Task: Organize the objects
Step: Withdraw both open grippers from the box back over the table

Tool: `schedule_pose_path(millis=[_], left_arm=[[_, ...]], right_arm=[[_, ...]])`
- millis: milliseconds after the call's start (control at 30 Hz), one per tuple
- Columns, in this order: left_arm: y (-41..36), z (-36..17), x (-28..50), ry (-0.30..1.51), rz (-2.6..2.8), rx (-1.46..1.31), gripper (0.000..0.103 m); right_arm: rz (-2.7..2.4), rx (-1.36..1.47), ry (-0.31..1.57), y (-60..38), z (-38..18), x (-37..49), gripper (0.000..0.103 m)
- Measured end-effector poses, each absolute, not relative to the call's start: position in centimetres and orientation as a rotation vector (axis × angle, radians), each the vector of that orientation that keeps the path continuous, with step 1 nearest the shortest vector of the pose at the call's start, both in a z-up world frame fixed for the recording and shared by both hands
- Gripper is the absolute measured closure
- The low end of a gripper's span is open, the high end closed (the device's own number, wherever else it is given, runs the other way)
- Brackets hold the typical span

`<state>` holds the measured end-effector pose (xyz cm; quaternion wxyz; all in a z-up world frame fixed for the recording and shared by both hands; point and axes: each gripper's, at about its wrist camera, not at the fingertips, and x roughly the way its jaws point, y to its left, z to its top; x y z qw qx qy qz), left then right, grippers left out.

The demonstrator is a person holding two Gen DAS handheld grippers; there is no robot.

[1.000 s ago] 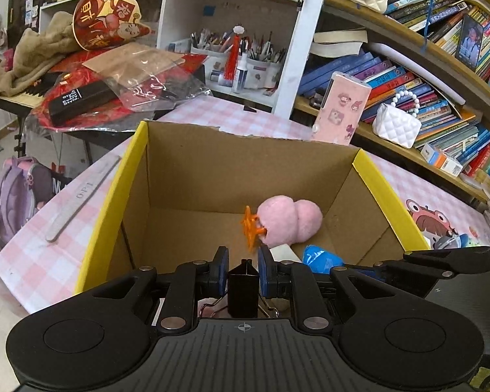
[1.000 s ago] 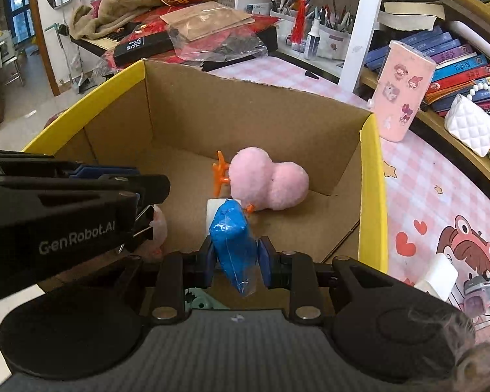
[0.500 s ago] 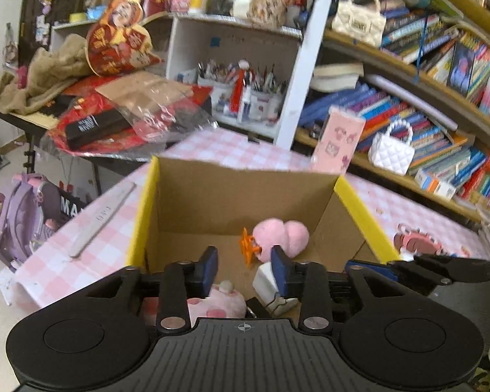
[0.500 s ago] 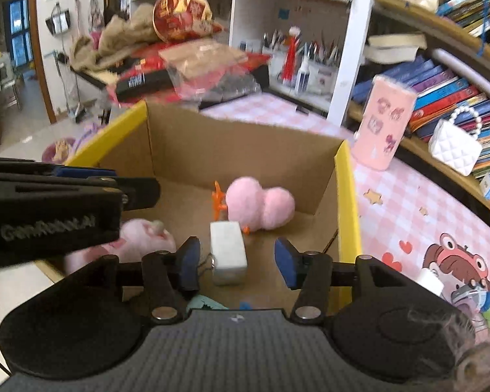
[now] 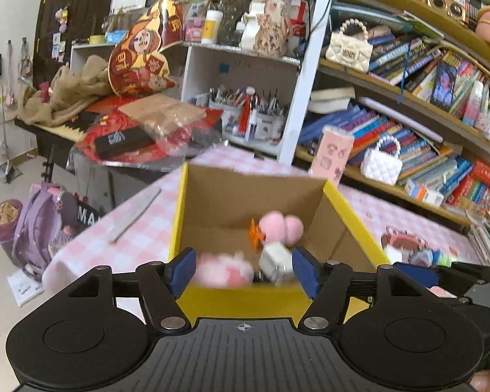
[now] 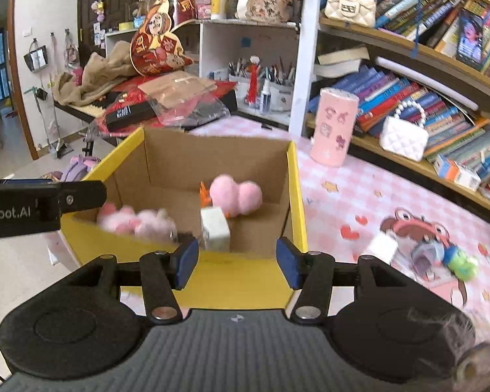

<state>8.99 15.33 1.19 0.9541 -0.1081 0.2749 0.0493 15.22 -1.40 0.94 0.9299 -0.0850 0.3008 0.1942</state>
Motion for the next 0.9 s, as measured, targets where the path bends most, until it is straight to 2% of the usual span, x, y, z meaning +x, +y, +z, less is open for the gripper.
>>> schedule_pose_path(millis=[400, 900], left_arm=[[14.0, -0.6, 3.2, 0.641, 0.128, -0.180, 0.023], [10.4, -1.2, 0.0, 0.686, 0.000, -0.115, 0.023]], right_arm=[[0.313, -0.168, 0.680, -2.5, -1.0, 8.0, 0.044], [0.182, -0.116, 0.713, -5.9, -1.8, 2.5, 0.040]])
